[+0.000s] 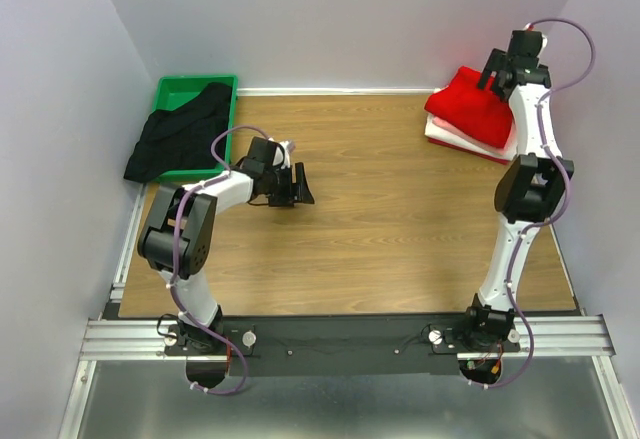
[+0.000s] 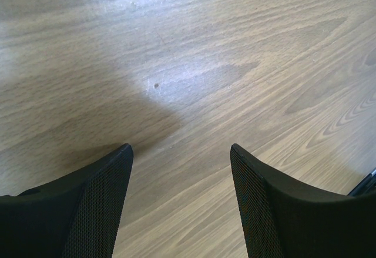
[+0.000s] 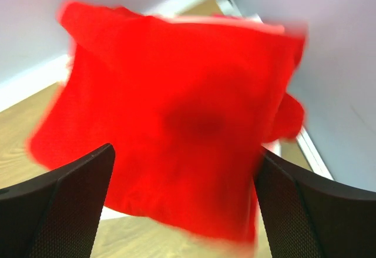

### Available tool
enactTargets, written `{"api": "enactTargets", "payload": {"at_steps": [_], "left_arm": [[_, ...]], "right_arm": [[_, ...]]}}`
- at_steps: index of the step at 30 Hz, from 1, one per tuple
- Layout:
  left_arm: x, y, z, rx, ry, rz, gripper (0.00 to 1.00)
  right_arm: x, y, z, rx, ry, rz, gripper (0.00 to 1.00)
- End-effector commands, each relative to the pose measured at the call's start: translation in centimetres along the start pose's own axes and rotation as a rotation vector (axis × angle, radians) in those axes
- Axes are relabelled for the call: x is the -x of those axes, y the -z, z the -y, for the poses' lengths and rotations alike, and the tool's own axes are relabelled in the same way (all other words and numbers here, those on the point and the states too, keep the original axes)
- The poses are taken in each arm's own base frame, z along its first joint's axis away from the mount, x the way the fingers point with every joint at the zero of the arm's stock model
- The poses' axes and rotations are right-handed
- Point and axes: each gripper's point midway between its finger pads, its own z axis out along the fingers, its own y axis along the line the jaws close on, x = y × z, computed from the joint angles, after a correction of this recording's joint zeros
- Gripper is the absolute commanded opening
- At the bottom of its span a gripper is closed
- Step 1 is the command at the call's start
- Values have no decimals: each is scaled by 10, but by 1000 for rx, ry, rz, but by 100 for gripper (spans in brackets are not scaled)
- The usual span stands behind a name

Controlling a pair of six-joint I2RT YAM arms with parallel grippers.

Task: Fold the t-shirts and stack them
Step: Neatly place the folded tshirt to the corner, then reset both grippers

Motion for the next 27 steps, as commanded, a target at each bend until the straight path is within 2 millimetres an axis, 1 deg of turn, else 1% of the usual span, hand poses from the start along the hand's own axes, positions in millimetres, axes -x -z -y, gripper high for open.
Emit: {"api": "enactTargets", "payload": {"at_steps": [1,2,3,5,6,8,10,11,12,13,14,16,17,19,20,23,24,25,27], "left_arm": [[-2,14,4,29,-8,13,75],[6,21,9,29,-24,45,75],[9,24,10,32,-32,59,75],[21,35,15,39,-52,110,75],[25,38,17,39,-59,125,75],[33,44,21,36,-69,162,75],[41,53,27,31,-73,209,75],[50,61,34,20,-76,255,76],[51,64,35,18,-74,272,75],[57,69,39,8,-79,309,76],[62,78,43,4,-74,349,75],[70,89,49,-7,-76,410,75],[74,100,52,-7,-76,453,75],[82,112,57,-13,-77,517,75],[84,124,58,-3,-71,562,75],[90,142,60,3,-61,642,75],[91,152,60,14,-55,680,75],[91,156,59,17,-51,698,75],[90,166,56,33,-38,733,75]], "right_arm": [[11,18,31,-148,-36,44,100],[4,19,40,-194,-31,33,100],[11,32,45,-209,-41,53,100],[10,42,52,-237,-40,55,100],[7,50,54,-240,-39,50,100],[3,59,56,-234,-41,41,100],[-2,67,51,-196,-42,29,100],[-8,75,48,-162,-46,15,100],[-9,80,45,-137,-51,18,100],[-22,81,43,-116,-45,-7,100],[-18,94,37,-66,-54,7,100],[-19,104,29,-8,-58,14,100],[-25,116,23,43,-57,7,100],[-29,129,14,103,-59,16,100],[-38,141,5,163,-53,8,100],[-49,157,-7,250,-44,14,100],[-67,168,-19,332,-35,-18,100],[-72,173,-24,363,-40,-19,100],[-93,183,-38,451,-43,-57,100]]}}
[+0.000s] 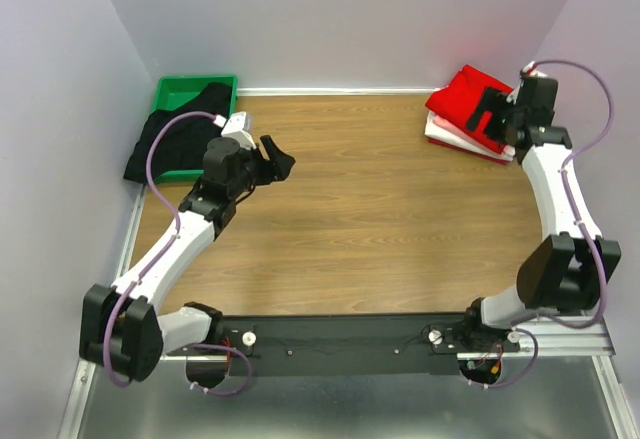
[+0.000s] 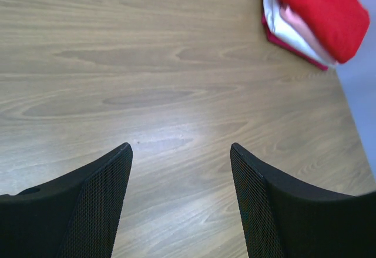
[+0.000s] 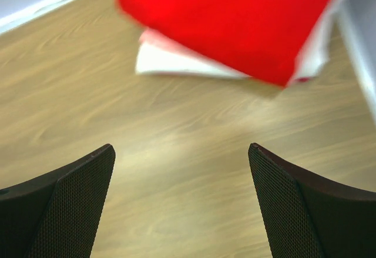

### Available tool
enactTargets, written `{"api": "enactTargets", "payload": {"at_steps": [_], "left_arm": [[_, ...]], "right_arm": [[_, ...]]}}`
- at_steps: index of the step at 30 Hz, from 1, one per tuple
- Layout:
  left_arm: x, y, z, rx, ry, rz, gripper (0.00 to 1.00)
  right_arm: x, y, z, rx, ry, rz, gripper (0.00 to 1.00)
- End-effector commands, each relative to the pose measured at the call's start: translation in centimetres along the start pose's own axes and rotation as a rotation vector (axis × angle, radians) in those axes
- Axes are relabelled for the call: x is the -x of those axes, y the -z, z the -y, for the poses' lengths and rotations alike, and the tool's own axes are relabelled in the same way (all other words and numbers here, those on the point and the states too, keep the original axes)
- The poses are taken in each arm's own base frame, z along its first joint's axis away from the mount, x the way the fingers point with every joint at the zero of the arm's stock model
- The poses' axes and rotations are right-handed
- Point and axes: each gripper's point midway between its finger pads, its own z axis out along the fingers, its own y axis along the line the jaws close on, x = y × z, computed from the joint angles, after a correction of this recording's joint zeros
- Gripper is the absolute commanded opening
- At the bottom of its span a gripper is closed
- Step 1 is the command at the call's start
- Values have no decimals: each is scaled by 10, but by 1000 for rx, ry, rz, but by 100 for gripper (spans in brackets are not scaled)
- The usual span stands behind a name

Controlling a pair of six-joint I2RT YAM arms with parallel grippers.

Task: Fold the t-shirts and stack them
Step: Reset both grippers

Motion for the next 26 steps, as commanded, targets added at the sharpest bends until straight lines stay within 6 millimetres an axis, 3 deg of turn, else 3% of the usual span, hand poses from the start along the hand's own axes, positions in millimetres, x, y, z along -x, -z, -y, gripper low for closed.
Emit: {"api": "enactTargets", "payload": {"at_steps": [1,4,10,16,26], "left_arm": [[21,15,-8,65,24,134,75],[23,24,-9,70,28,160,75],[29,42,-12,88,37,230,76],[33,56,-12,93,28,267,75],[30,74,-19,139,32,274,75]], "right_arm": [[-42,17,-46,259,-28,-59,100],[-79,23,-54,317,-58,-123,100],[-129,32,-58,358,-48,-197,100],[-149,40,-53,355,-25,-208,100],[-150,43,-52,351,-36,-203,100]]}}
